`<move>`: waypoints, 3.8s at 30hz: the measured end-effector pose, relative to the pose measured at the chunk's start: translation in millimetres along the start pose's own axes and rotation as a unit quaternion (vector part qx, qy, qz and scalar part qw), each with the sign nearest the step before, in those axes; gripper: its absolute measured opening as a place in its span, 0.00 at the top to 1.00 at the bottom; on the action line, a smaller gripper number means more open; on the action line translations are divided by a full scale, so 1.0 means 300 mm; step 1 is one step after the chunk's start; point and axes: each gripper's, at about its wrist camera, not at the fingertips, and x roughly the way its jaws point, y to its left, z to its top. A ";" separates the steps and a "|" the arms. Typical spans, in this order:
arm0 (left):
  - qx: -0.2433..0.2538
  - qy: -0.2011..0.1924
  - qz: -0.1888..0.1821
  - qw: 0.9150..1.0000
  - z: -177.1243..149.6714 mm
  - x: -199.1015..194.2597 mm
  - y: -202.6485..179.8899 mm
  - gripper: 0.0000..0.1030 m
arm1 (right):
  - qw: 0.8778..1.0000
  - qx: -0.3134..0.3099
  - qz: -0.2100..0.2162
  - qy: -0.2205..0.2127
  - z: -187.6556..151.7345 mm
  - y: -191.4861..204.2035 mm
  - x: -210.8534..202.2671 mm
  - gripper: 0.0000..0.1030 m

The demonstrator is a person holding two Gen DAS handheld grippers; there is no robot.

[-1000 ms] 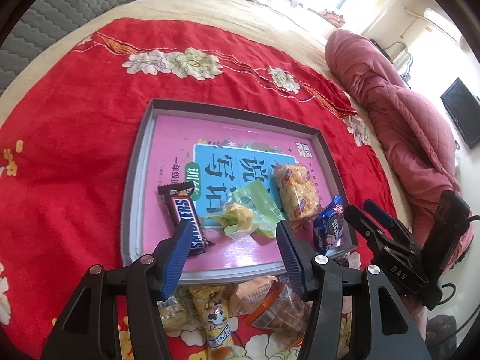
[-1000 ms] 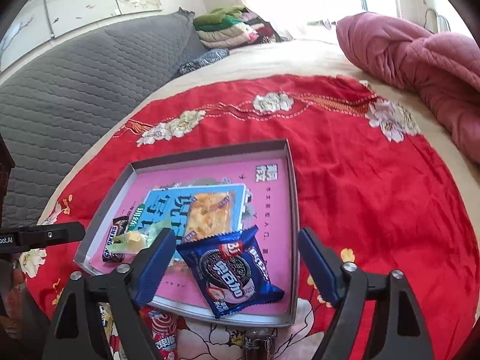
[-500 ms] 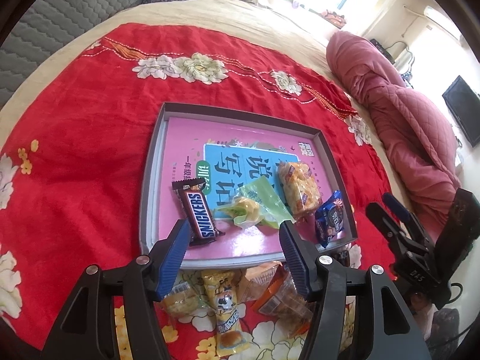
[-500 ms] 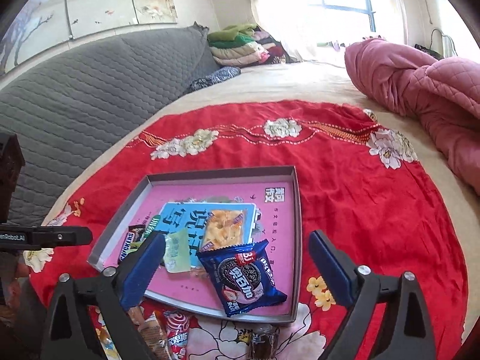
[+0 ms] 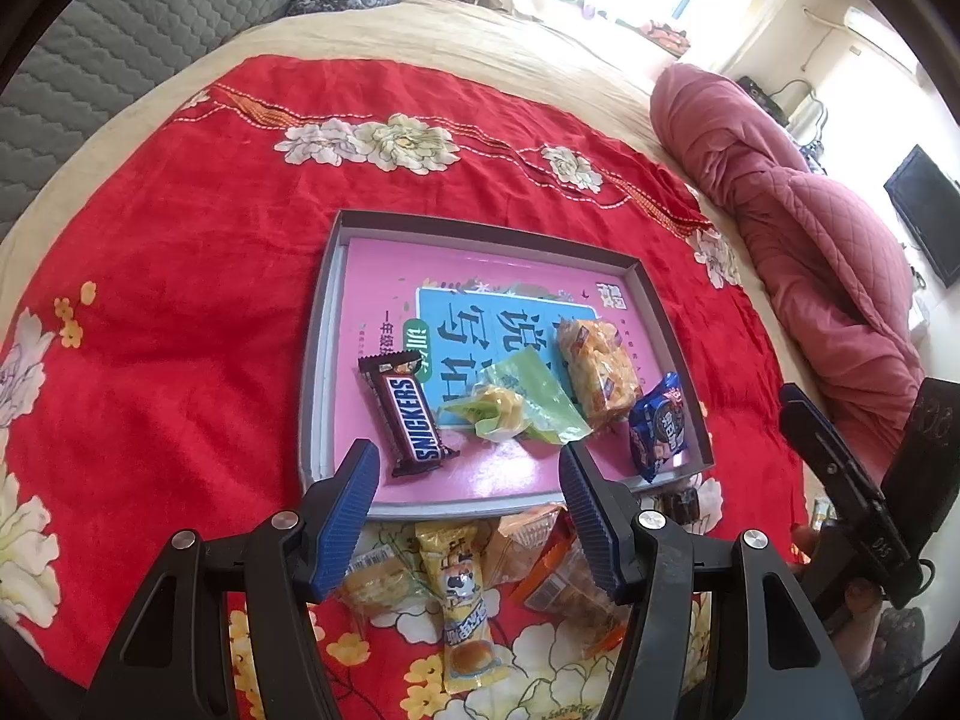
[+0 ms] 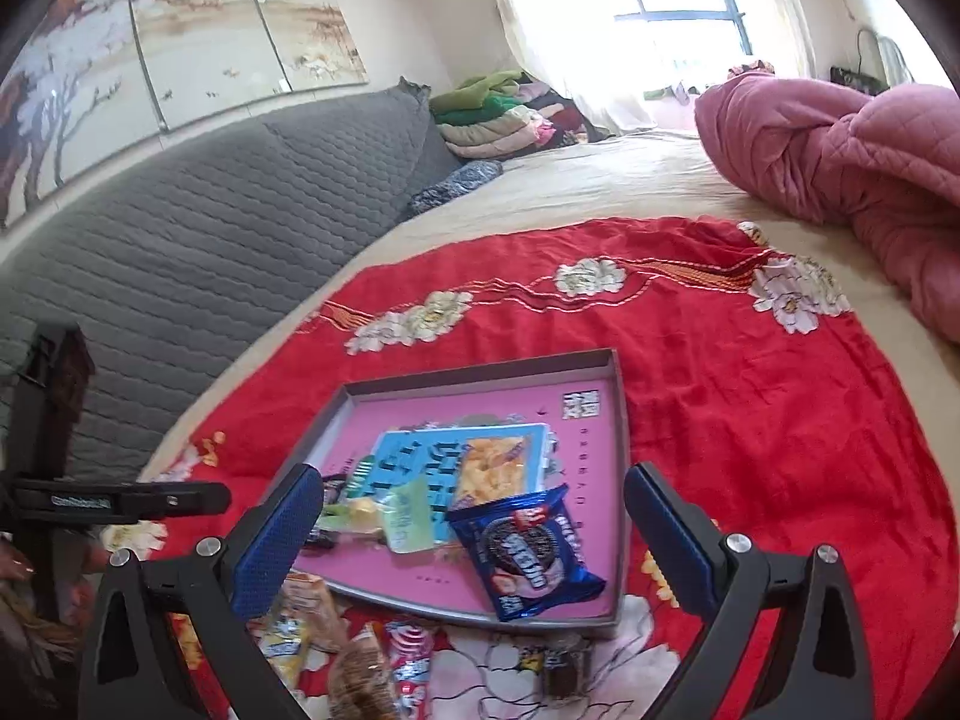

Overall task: Organize snacks
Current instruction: 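Withdraw both open tools from the tray back toward the snack pile, then grasp the clear brown-cookie bag with the right tool while the left tool grasps the clear cake packet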

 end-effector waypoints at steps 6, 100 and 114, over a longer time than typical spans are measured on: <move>0.002 0.003 0.000 1.000 -0.011 -0.008 0.010 0.38 | 1.000 -0.005 -0.007 0.004 -0.016 0.017 -0.021 0.02; 0.003 0.080 0.002 0.997 -0.226 0.227 0.169 0.38 | 0.919 -0.347 -0.069 0.172 -0.460 0.376 0.228 0.45; 0.024 0.068 0.011 0.997 -0.239 0.220 0.154 0.54 | 0.954 -0.239 -0.026 0.178 -0.385 0.309 0.206 0.50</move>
